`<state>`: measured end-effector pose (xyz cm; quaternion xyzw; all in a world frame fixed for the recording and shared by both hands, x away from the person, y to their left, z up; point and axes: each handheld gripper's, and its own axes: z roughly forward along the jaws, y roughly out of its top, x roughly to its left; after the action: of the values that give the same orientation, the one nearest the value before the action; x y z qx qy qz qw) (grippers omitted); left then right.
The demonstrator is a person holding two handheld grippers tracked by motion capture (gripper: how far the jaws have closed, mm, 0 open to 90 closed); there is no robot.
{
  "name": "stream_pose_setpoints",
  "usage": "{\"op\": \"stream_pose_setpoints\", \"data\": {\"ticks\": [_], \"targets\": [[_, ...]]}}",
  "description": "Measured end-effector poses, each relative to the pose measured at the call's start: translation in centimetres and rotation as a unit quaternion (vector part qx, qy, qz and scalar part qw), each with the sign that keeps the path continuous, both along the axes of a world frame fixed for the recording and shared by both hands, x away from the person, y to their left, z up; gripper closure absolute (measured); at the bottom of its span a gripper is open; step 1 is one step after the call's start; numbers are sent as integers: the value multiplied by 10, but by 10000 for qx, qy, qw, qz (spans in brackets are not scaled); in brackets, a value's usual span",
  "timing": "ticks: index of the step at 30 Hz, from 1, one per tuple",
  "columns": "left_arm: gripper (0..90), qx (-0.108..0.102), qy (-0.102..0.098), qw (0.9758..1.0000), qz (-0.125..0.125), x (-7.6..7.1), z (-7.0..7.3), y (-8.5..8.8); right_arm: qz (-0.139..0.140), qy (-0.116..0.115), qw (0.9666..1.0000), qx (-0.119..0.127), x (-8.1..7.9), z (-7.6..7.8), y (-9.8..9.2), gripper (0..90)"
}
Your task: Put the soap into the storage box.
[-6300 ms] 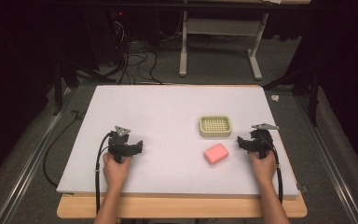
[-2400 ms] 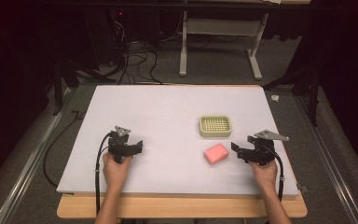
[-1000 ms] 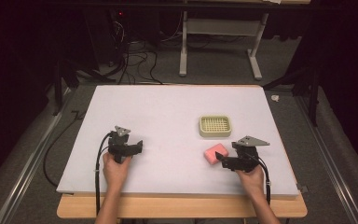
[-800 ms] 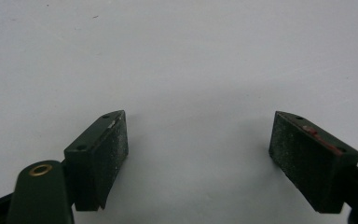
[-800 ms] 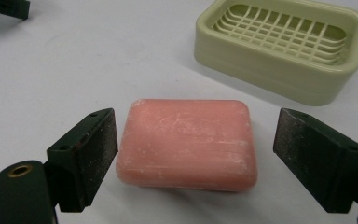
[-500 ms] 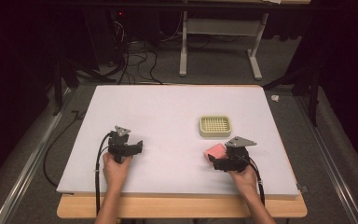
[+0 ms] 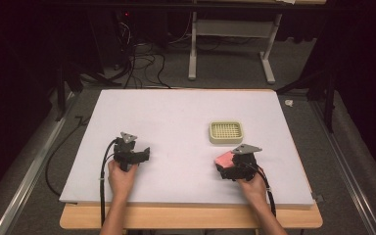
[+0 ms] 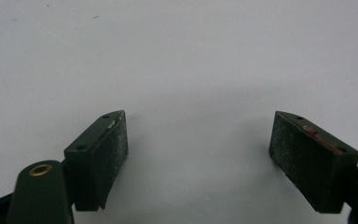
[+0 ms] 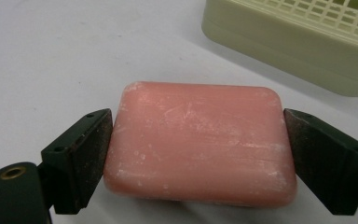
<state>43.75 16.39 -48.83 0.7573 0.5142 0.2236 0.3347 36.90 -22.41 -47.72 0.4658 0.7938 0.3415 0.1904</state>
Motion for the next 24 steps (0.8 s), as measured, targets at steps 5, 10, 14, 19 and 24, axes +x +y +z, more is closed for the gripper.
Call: {"op": "stream_pose_setpoints", "data": {"ticks": [5, 10, 14, 19, 24], "targets": [[201, -1, 0, 10000, 0, 0, 0, 0, 3, 29, 10000, -51, 1, -4, 1, 122], [201, 0, 1, 10000, -4, 0, 0, 0, 11, 89, 9998, -149, 1, -6, 2, 128], [201, -1, 3, 10000, -3, 0, 0, 0, 16, 82, 9998, -168, 1, -6, 3, 129], [201, 0, -1, 10000, 0, 0, 0, 0, 15, 65, 9998, -194, 1, -6, 3, 131], [201, -1, 1, 10000, -3, 0, 0, 0, 15, 51, 9998, -175, 1, -7, 3, 135]]}}
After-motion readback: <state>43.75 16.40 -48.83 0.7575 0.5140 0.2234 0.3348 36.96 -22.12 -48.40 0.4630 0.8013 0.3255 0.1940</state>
